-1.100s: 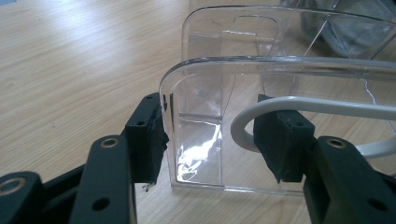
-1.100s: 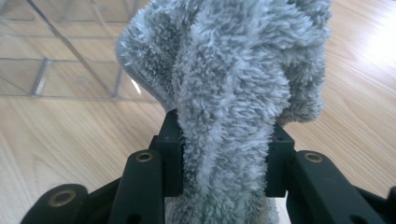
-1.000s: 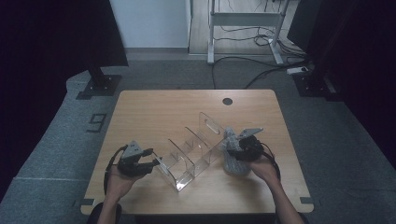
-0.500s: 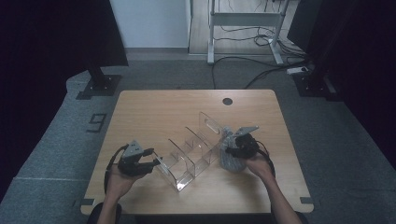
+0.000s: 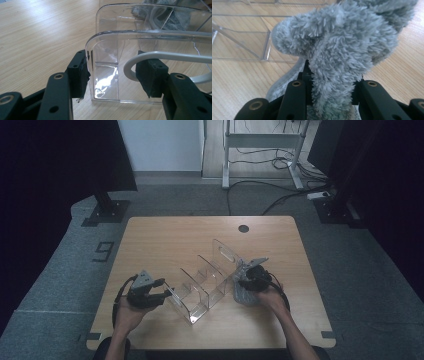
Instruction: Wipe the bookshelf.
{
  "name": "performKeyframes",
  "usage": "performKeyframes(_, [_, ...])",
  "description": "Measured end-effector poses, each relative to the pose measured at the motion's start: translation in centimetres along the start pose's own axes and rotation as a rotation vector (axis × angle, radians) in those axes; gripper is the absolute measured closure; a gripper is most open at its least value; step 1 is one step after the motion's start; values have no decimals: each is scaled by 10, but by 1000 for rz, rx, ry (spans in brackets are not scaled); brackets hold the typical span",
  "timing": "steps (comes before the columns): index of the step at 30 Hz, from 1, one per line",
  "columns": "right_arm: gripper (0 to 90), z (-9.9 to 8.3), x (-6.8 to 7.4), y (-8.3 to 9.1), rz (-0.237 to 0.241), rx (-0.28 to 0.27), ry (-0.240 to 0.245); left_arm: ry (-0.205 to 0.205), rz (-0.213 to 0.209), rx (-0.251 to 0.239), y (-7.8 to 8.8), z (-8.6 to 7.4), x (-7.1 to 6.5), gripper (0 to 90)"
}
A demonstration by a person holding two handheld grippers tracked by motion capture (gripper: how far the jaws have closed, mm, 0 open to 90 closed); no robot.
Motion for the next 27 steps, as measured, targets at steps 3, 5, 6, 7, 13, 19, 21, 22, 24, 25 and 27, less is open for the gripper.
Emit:
performKeyframes(3, [679,-1,0,-3,-16,16,-11,2,4,-2,0,0,0,451])
performKeyframes(5, [679,-1,0,-4,-25,21,-17,5,7,-6,0,0,0,451])
performKeyframes(6, [679,-1,1,-4,-29,23,-14,6,9,-7,0,0,0,451])
performKeyframes(7, [678,-1,1,-4,-31,23,-11,8,12,-8,0,-1,0,451])
performKeyframes(13, [655,0,-1,1,-47,27,-17,22,22,-19,-1,-2,0,448])
performKeyframes(19, [650,-2,-4,16,-63,9,-26,36,28,-23,-1,-2,0,446])
performKeyframes(21, [650,-3,-5,22,-68,2,-33,38,29,-23,-1,-2,0,445])
performKeyframes(22, [651,-4,-5,25,-68,-1,-32,39,29,-24,-1,-2,0,445])
performKeyframes(24, [652,-5,-5,30,-74,-7,-35,41,30,-24,-1,-3,0,444])
performKeyframes(25, [652,-5,-6,33,-74,-11,-40,41,30,-24,-1,-3,0,444])
performKeyframes(27, [652,-6,-5,38,-62,-27,-39,44,32,-24,-1,-3,0,443])
Point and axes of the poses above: each handheld gripper's, and its own axes: y roughly backward along the jaws, z roughly out of its top, x roughly to its left, the point moved 4 cm from there along -y, roughly forward along the jaws, and after that the axes turned 12 degrees about -x, right-handed, at the moved point
